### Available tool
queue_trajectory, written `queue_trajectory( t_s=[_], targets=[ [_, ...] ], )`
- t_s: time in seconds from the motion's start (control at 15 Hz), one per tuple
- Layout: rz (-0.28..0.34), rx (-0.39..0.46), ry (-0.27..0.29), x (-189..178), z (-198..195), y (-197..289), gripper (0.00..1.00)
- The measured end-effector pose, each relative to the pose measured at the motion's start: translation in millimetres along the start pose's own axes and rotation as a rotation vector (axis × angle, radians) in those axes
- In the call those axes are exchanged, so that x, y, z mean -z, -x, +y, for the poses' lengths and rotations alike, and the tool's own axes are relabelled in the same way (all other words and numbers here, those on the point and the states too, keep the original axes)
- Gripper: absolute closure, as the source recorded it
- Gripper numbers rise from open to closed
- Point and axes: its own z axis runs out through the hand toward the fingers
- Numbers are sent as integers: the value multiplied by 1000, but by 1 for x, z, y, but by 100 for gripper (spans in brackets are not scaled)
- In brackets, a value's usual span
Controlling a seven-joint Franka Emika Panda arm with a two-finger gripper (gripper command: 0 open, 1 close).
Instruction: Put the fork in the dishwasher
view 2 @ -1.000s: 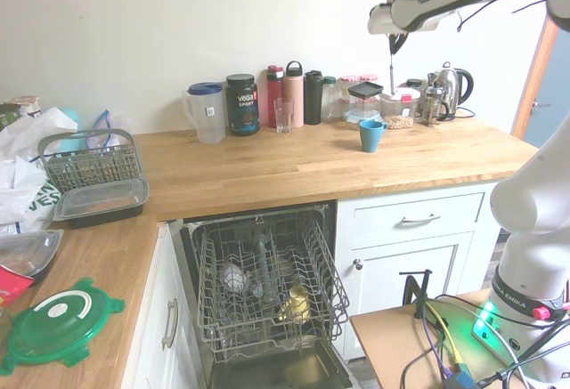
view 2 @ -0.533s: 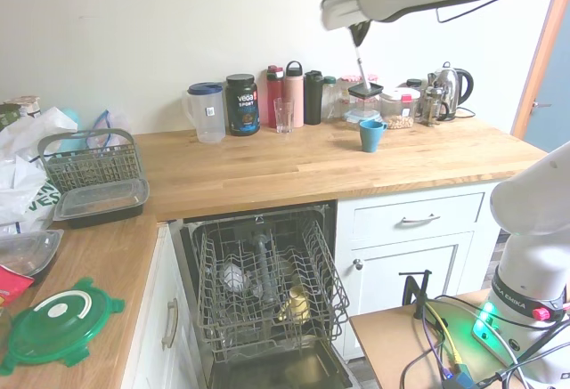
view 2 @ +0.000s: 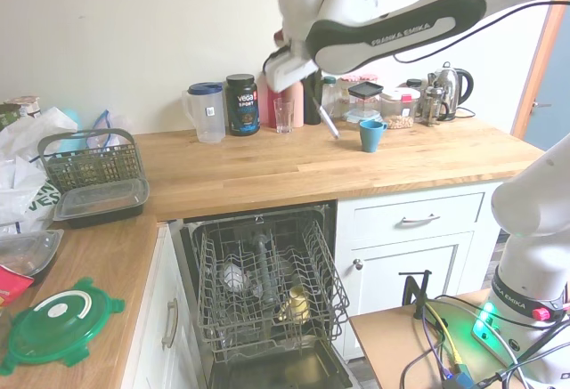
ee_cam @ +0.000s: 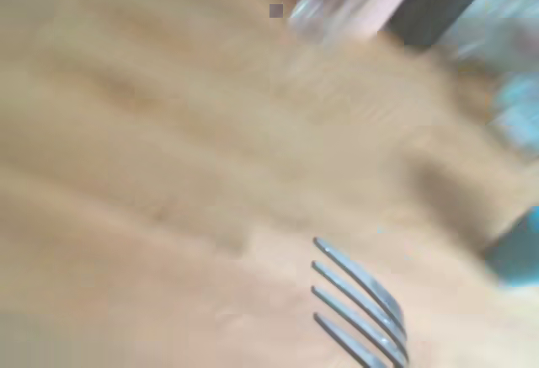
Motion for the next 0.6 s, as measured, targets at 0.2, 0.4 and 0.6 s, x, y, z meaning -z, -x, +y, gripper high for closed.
queue_trajectory(
  t_s=[0.2,0.4,0.6],
  targets=[
    [-140,22,-2,-30,-39,30,100],
    [-291,49,16,-67,-69,83,100],
    [-415,24,-22,-96,-113,129,100]
  ],
)
